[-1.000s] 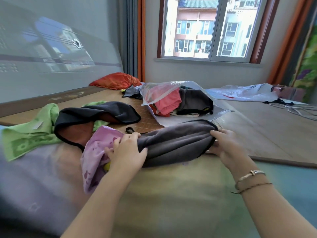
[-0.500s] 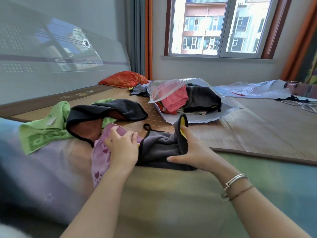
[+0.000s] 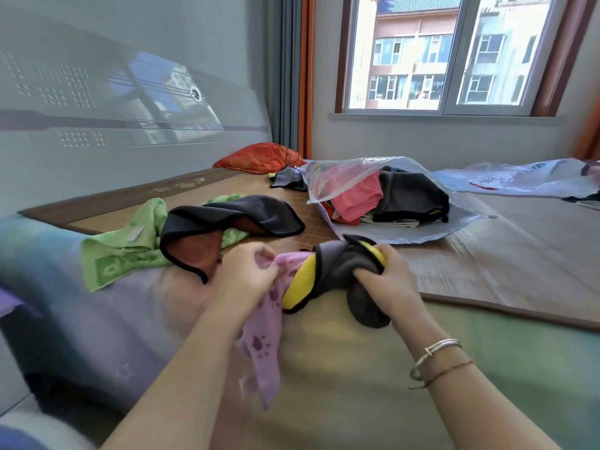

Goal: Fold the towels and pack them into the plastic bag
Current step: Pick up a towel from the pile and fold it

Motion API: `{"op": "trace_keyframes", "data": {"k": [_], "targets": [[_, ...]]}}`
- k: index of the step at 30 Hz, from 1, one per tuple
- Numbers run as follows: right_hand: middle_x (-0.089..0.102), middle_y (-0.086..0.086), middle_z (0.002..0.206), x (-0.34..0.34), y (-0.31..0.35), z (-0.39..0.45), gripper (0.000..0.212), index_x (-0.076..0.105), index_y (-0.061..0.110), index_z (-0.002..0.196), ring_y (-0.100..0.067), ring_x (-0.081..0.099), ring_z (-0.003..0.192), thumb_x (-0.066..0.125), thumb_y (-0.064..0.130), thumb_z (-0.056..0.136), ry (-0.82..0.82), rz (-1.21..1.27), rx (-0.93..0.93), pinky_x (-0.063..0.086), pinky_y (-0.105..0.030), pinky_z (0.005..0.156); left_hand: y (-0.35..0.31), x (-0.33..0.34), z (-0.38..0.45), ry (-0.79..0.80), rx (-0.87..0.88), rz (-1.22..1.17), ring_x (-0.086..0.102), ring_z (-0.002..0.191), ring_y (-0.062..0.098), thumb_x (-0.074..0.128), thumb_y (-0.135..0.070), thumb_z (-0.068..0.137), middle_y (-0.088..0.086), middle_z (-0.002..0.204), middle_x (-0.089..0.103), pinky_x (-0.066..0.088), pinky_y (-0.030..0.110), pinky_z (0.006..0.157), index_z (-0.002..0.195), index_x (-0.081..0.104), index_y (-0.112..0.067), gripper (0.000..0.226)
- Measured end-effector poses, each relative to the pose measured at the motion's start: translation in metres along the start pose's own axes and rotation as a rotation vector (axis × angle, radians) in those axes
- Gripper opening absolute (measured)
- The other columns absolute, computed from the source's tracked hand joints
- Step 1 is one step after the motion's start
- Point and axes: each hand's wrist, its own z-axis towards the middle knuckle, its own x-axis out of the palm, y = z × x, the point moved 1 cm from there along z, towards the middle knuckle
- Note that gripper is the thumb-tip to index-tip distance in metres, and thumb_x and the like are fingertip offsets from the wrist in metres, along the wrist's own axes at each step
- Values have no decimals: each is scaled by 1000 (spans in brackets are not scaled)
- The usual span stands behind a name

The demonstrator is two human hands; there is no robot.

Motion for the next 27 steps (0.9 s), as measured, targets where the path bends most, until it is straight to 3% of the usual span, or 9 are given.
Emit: {"op": "trace_keyframes", "data": {"k": [3,8,9,12,15,18,21,24,27], "targets": [[65,-4,88,-15,-6,9,22,58,20,98,-25,63,88,68,17,79,-135,365,143,54,-40,78,-30,10,14,-136,108,-201,63,75,9,76,-17,79,-4,79,70,48,22,71,85,75,-15,6],[63,-6,88,-35,-16,16,28,54,10,111,-19,61,77,64,3,86,-239,628,233,47,-21,51,-64,52,28,-374,231,-266,50,76,2,72,-10,83,3,100,55,38,2,76,91,72,-10,8],[63,-7,88,-38,-20,17,28,54,10,111,-18,61,75,63,2,85,-237,625,236,46,-20,49,-64,61,30,-398,254,-264,51,80,3,71,-7,84,3,102,52,41,5,81,92,71,-9,8],[62,-5,84,-50,-30,18,29,57,10,108,-14,59,70,61,-3,83,-268,543,290,46,-21,51,-46,84,36,-381,236,-159,58,94,18,67,-4,84,3,107,49,51,33,89,92,70,-10,10],[63,-7,91,-68,-40,15,34,57,15,107,-18,58,77,52,-8,82,-432,463,267,45,-22,58,-18,93,38,-352,61,-29,53,104,29,62,-3,86,9,113,49,43,33,91,95,70,-8,14],[60,-4,91,-84,-43,12,35,57,16,109,-17,58,79,49,-8,84,-507,460,252,46,-16,55,-14,93,41,-233,-33,89,40,121,38,55,-6,90,17,132,42,31,36,101,114,65,-5,26],[60,-3,80,-87,-41,9,28,60,11,105,-12,56,68,49,-8,87,-291,495,296,47,-15,50,-30,96,36,-101,22,248,21,139,35,49,-11,93,13,151,29,18,41,113,134,55,-16,42],[54,3,58,-92,-26,5,22,59,9,83,-4,52,49,48,-9,90,-59,627,320,39,-13,40,-62,98,20,-40,107,143,45,123,29,52,-40,94,8,126,57,35,38,101,111,69,-17,34],[43,7,46,-103,-8,3,35,50,12,64,1,43,35,45,-3,95,85,699,336,33,-11,35,-104,89,-2,450,-289,-470,63,94,23,40,-67,90,8,91,67,49,31,77,96,67,-9,64]]}}
